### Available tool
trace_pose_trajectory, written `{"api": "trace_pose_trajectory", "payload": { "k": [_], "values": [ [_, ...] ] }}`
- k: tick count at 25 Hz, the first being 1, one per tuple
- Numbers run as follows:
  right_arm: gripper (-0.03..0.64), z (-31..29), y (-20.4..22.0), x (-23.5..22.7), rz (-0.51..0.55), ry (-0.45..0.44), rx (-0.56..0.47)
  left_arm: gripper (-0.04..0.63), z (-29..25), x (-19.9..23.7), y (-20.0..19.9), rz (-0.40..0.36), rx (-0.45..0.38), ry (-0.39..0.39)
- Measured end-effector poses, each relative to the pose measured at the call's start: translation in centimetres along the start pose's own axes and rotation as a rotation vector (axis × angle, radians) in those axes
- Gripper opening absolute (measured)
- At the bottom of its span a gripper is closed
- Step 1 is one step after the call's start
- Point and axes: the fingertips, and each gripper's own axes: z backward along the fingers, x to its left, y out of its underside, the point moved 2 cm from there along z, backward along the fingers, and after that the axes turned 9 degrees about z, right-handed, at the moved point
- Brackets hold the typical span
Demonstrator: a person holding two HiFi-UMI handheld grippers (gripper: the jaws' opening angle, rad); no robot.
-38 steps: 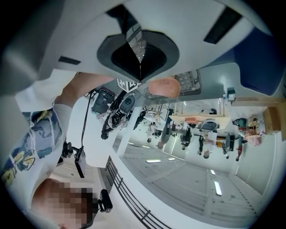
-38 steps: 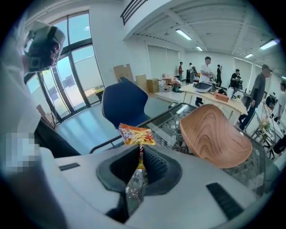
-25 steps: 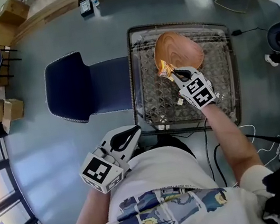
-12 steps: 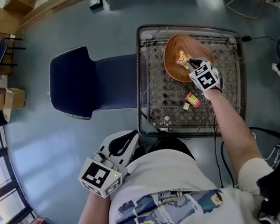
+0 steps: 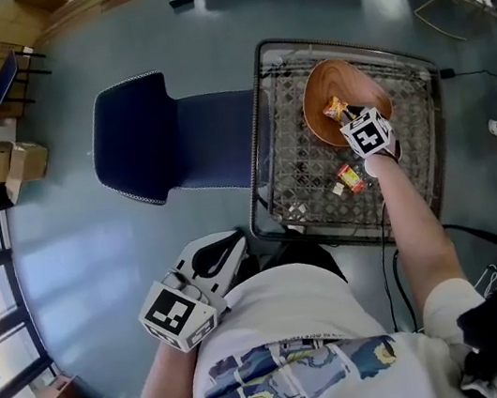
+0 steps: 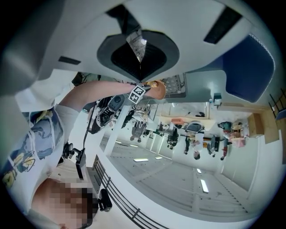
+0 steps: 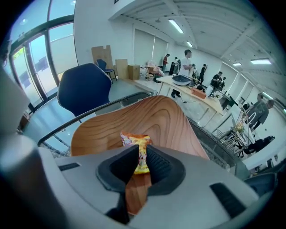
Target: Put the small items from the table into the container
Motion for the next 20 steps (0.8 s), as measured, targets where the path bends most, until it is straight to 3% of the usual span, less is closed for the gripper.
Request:
{"api": "trace_pose_trajectory", "payload": {
  "k": [5, 12, 20],
  "values": [
    [0.04, 1.3, -0.2, 0.5, -0.023, 0.008, -0.024, 0.009, 0.9, 0.2, -0.3, -0.001, -0.009, 0.024],
    [0.038, 7.2, -1.6, 2.3, -0.112, 0.095, -0.125, 0.009, 2.7, 0.3, -0.4, -0.047, -0.02, 0.105],
    [0.038, 15.2, -2.4, 9.2, -0.17, 0.157, -0.222, 0.009, 5.6, 0.9, 1.0, -0.112, -0.009, 0.223]
  ]
}}
